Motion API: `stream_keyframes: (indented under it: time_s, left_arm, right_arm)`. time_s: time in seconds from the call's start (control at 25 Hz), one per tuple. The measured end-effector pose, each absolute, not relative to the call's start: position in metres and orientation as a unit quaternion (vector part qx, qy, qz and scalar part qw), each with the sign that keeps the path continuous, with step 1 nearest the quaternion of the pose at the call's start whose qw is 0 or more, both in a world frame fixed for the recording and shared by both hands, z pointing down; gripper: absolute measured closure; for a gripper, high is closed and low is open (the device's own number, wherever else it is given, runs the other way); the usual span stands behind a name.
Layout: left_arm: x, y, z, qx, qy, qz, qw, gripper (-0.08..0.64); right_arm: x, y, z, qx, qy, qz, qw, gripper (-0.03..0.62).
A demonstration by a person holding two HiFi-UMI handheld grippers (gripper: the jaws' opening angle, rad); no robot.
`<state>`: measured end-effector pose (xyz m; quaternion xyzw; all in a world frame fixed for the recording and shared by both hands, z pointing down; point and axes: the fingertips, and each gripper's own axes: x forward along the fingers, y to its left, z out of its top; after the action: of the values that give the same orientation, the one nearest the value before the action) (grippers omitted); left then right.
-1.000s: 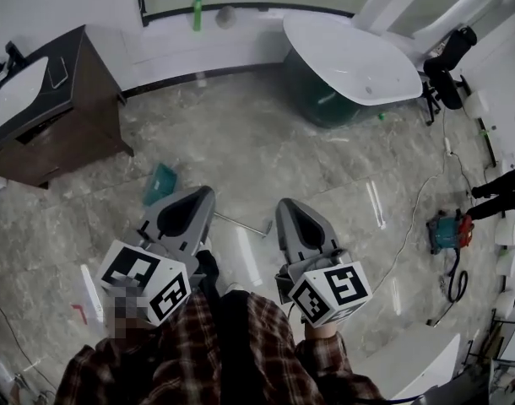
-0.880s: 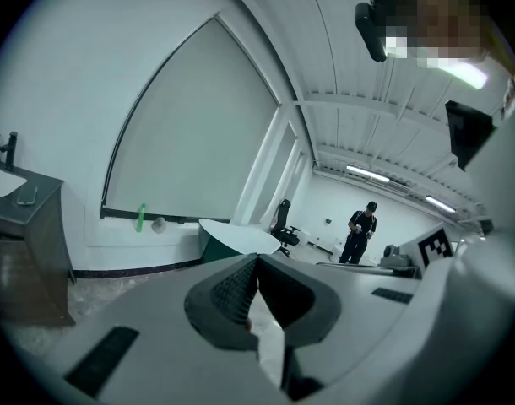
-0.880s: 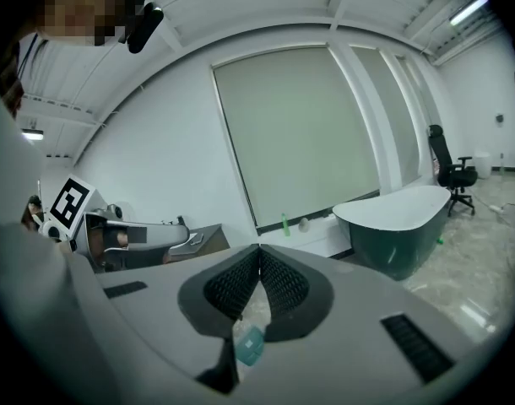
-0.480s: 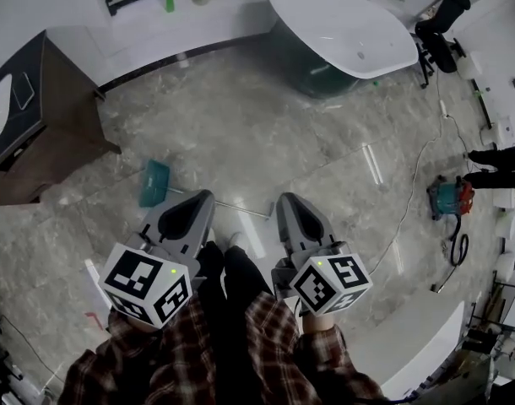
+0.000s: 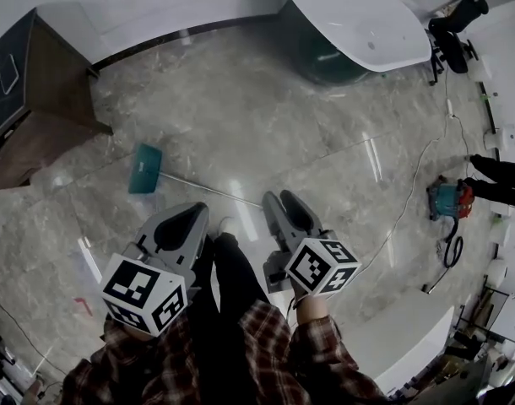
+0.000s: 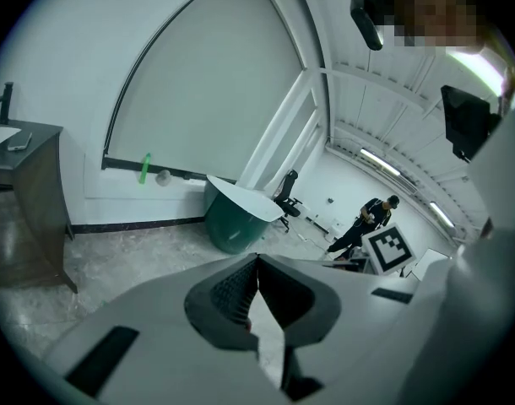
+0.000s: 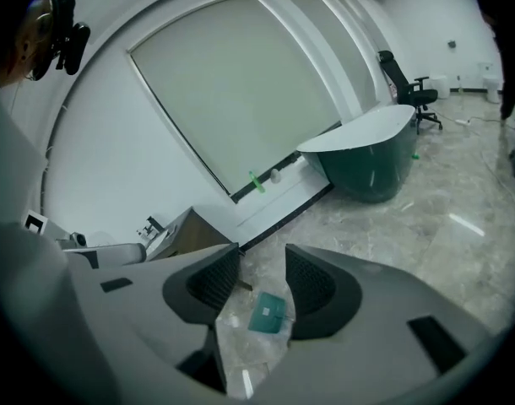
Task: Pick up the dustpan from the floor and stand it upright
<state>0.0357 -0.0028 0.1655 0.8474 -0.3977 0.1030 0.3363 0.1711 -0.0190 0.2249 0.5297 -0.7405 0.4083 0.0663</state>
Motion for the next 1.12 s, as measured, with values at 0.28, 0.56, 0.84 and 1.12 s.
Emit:
stream_keyframes:
  time_s: [0.28, 0.56, 0.84, 1.12]
  left_arm:
    - [0.057, -0.009, 0.225, 0.846, -0.385, 0.121, 0.347, 0.548]
    - [0.074, -0.023, 0.298, 0.845, -0.371, 0.14, 0.36, 0.548]
    - [0.071, -0.025, 0.385, 0.828, -0.378, 0.155, 0.384, 0.548]
    - [0.072, -0.047, 0.455, 0.832, -0.363, 0.16, 0.388, 0.548]
  right_arm:
    - [0.214, -0.018, 0.323, 0.568, -0.673, 0.465, 0.091, 0.431]
    - [0.241, -0.013, 0.436, 0.595, -0.585, 0.546, 0.074, 0.431]
    - [0.26, -0.003, 0.554, 0.623, -0.484, 0.613, 0.046, 0.431]
    - [0.272, 0.012, 0.673, 0.629, -0.397, 0.668, 0.018, 0.431]
